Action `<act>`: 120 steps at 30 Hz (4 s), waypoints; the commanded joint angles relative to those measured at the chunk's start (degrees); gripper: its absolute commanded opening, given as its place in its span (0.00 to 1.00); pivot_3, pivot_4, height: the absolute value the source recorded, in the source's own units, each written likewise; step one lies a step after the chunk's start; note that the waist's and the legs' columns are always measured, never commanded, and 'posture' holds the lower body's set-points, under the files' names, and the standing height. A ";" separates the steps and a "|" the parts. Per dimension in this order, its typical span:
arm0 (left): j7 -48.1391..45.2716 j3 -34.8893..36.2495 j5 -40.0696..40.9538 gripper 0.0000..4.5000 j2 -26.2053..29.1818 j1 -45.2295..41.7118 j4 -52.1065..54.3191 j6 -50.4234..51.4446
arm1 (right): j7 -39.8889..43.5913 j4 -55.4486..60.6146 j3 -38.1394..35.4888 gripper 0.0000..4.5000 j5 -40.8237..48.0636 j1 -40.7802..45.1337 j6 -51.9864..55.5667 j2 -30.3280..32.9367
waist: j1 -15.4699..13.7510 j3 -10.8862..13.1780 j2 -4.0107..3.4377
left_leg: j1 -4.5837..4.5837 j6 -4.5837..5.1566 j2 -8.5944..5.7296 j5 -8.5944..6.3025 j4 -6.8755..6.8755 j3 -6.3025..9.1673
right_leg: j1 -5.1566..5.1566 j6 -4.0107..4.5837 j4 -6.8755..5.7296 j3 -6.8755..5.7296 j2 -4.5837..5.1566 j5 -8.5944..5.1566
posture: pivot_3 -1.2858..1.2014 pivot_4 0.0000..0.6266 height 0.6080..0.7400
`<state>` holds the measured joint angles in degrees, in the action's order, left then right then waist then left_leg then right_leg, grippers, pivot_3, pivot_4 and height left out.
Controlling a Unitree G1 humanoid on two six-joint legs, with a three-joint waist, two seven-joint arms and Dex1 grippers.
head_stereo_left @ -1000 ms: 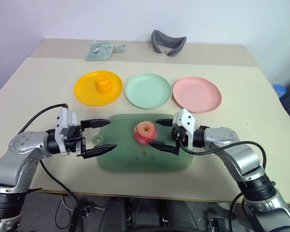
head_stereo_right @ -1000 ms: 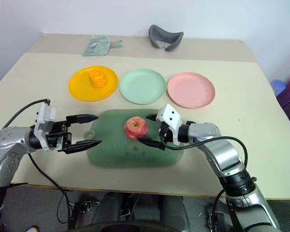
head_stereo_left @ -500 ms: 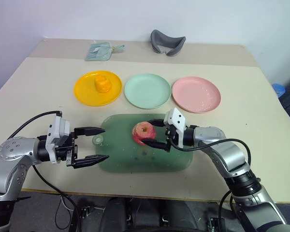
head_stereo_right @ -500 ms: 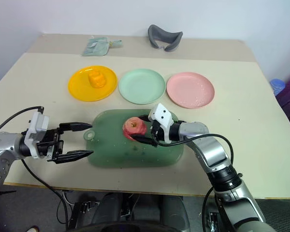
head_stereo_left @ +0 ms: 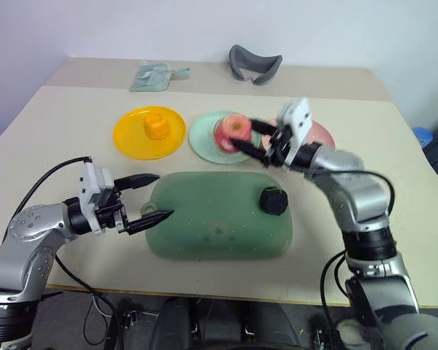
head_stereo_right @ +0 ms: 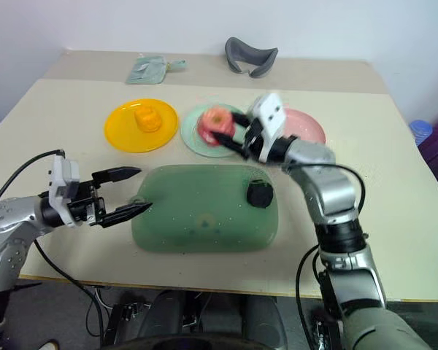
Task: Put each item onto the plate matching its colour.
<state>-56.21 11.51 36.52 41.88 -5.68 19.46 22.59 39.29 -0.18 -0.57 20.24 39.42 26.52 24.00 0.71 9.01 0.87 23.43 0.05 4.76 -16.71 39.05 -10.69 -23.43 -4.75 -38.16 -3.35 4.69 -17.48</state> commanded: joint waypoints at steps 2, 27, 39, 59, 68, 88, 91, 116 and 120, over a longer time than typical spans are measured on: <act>9.28 -2.34 0.63 1.00 -3.17 -6.90 2.67 6.36 | -1.88 -15.68 -3.29 0.51 -4.51 5.35 -7.52 3.40 | 0.01 0.00 0.00 | 0.00 0.00 -0.01 0.00 0.00 -0.01 | 0.01 0.00 0.00 0.00 0.00 0.00 | 0.52 0.24 1.00; 9.66 -5.68 2.50 1.00 -5.59 -10.81 4.25 11.70 | -1.42 -28.65 -7.27 0.99 -7.85 2.68 -21.41 9.91 | 1.16 0.12 -0.20 | 0.00 -0.03 0.02 0.02 -0.06 -0.03 | -0.02 -0.03 0.01 0.08 0.00 0.00 | 0.52 0.24 1.00; -14.12 -6.04 7.35 1.00 2.05 -9.55 -1.21 6.88 | 6.56 11.46 -9.34 0.99 8.08 -29.39 -0.28 12.34 | 0.22 0.09 -0.25 | -0.07 -0.04 0.02 0.02 -0.01 -0.05 | 0.01 -0.01 0.00 0.08 -0.06 0.01 | 0.52 0.24 1.00; -17.11 -6.03 5.06 1.00 4.35 -9.42 -1.77 5.09 | 9.24 14.66 -3.33 0.99 11.09 -30.56 6.18 10.54 | -0.05 0.09 -0.23 | -0.04 -0.01 -0.01 0.00 -0.01 0.01 | 0.03 -0.01 0.03 0.08 -0.04 0.01 | 0.52 0.24 1.00; -15.11 -4.83 5.46 1.00 4.40 -7.12 0.08 4.93 | 10.17 15.01 -1.70 0.41 11.06 -30.43 6.27 10.26 | -0.01 0.09 -0.23 | -0.04 0.00 -0.01 0.00 -0.02 0.02 | 0.02 -0.01 0.03 0.08 -0.04 0.01 | 0.52 0.24 1.00; 12.64 -1.28 -4.54 1.00 -5.16 -8.46 -0.62 4.39 | -2.26 -33.76 3.24 0.12 -7.41 9.64 -23.17 -9.71 | 0.36 0.10 -0.22 | -0.01 0.00 -0.01 0.01 0.01 -0.07 | -0.01 -0.01 0.01 0.06 -0.05 0.01 | 0.52 0.24 1.00; 16.75 -0.68 -7.44 1.00 -6.24 -7.44 -0.32 3.19 | -4.07 -48.07 2.96 0.12 -10.48 16.15 -31.28 -12.91 | 0.53 0.10 -0.23 | 0.00 -0.01 0.00 0.01 -0.02 -0.14 | -0.04 -0.01 0.00 0.06 -0.06 0.01 | 0.52 0.24 1.00; 9.38 -0.26 -10.91 1.00 -5.44 4.33 -0.34 -10.83 | 2.57 -10.80 -5.23 0.99 -7.65 -11.77 -23.75 4.13 | 1.02 0.13 -0.29 | 0.02 -0.03 0.04 0.02 -0.10 -0.06 | -0.03 -0.01 0.01 0.04 0.05 0.01 | 0.52 0.24 1.00; 7.32 0.20 -9.83 1.00 -3.32 4.39 -0.06 -9.11 | 2.56 3.21 -12.70 0.99 -3.62 -26.71 -16.22 11.09 | 0.54 0.13 -0.31 | -0.04 -0.04 0.04 0.01 -0.09 -0.07 | -0.02 -0.01 0.02 0.07 0.00 0.01 | 0.52 0.24 1.00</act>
<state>-48.12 10.31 25.25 37.62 -0.90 17.31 13.13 41.94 -3.87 -9.52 13.99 14.42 8.32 33.55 1.25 9.14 0.55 23.37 0.01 4.80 -16.70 38.97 -10.78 -23.45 -4.76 -38.14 -3.27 4.69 -17.47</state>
